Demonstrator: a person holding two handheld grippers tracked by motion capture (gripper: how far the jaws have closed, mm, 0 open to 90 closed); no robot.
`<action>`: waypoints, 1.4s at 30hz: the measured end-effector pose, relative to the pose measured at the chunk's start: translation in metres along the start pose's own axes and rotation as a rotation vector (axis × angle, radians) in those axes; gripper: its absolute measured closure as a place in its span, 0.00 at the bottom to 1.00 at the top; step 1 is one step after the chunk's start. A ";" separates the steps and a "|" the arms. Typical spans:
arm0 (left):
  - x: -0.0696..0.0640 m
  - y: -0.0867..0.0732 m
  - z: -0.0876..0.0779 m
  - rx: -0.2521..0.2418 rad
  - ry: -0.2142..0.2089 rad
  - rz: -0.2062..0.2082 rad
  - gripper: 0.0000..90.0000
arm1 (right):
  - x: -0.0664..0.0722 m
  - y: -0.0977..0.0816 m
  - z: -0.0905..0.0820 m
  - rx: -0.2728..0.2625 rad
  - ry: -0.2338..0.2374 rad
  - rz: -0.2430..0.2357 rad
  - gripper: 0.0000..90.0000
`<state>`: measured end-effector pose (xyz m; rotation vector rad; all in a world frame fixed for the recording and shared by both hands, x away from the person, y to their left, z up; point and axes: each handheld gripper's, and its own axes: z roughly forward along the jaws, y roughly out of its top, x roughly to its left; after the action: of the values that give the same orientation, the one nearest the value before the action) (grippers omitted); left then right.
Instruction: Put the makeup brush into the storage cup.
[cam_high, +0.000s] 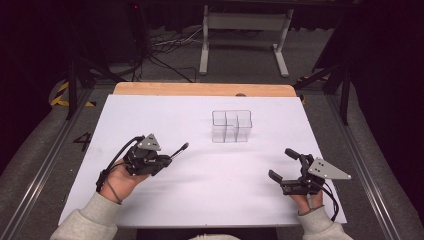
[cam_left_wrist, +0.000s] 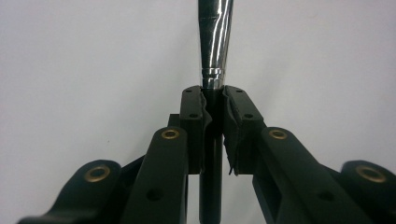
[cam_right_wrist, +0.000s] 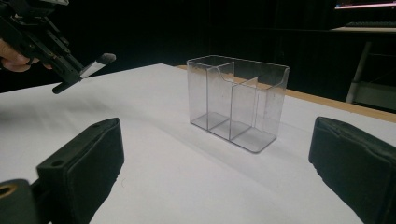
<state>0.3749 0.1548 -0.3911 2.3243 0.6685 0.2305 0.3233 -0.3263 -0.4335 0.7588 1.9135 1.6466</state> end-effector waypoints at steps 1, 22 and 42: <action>-0.002 -0.001 0.001 -0.013 -0.006 0.000 0.88 | 0.000 0.000 0.000 0.001 0.001 0.000 0.04; -0.018 -0.007 0.004 -0.402 -0.114 0.010 0.88 | 0.001 0.000 0.001 0.000 0.011 -0.005 0.04; -0.017 -0.014 0.032 -0.567 -0.202 0.000 0.88 | 0.008 0.007 0.008 -0.012 0.063 -0.005 0.04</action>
<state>0.3657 0.1358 -0.4239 1.7736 0.4308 0.1563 0.3239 -0.3139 -0.4275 0.7049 1.9444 1.6965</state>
